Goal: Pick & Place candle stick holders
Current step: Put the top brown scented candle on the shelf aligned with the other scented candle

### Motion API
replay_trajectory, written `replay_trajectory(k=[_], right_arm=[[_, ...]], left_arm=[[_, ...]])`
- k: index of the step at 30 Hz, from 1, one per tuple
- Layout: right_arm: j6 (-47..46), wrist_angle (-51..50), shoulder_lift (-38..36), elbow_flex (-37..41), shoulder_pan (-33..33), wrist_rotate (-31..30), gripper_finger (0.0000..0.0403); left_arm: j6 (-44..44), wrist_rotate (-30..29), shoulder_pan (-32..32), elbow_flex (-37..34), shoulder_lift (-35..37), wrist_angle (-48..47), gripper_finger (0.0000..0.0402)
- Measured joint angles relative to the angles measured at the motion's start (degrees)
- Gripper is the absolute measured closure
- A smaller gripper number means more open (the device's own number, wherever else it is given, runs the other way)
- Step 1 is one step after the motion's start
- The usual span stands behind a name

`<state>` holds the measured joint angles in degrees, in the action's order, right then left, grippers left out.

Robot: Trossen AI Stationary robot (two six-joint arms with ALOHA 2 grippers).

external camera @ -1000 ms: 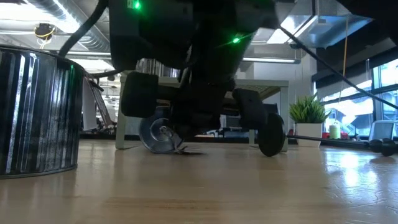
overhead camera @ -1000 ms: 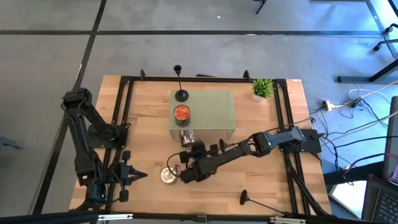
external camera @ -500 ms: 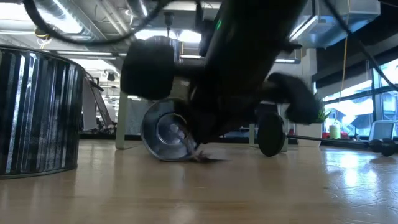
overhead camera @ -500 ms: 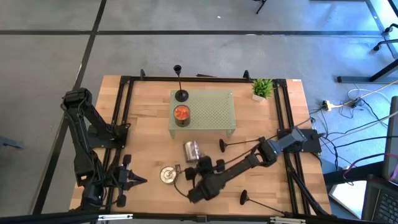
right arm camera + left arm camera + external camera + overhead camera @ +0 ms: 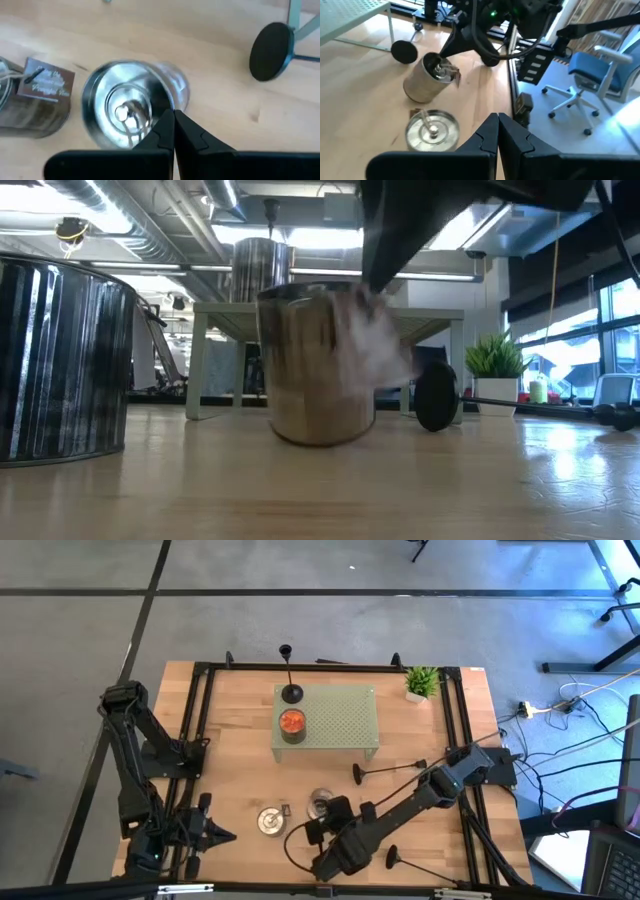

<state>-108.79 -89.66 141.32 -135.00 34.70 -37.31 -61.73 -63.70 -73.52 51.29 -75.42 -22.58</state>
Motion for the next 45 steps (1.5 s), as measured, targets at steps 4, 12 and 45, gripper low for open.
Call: replay_trajectory(k=[4, 12, 45], right_arm=[[1.46, -0.22, -2.33, 0.10, -0.58, 4.47, 0.0401], [4.21, -0.34, -5.68, 0.02, -1.86, 6.28, 0.0401], [31.38, 15.82, -24.44, -0.02, 7.46, 13.29, 0.0401]], left_arm=[[2.12, -0.55, 0.00, 3.19, 0.02, 0.16, 0.0400], [7.77, -3.74, -0.40, 10.93, 0.04, 0.28, 0.0400], [16.92, 13.53, 11.15, 13.16, -0.24, 28.42, 0.0400]])
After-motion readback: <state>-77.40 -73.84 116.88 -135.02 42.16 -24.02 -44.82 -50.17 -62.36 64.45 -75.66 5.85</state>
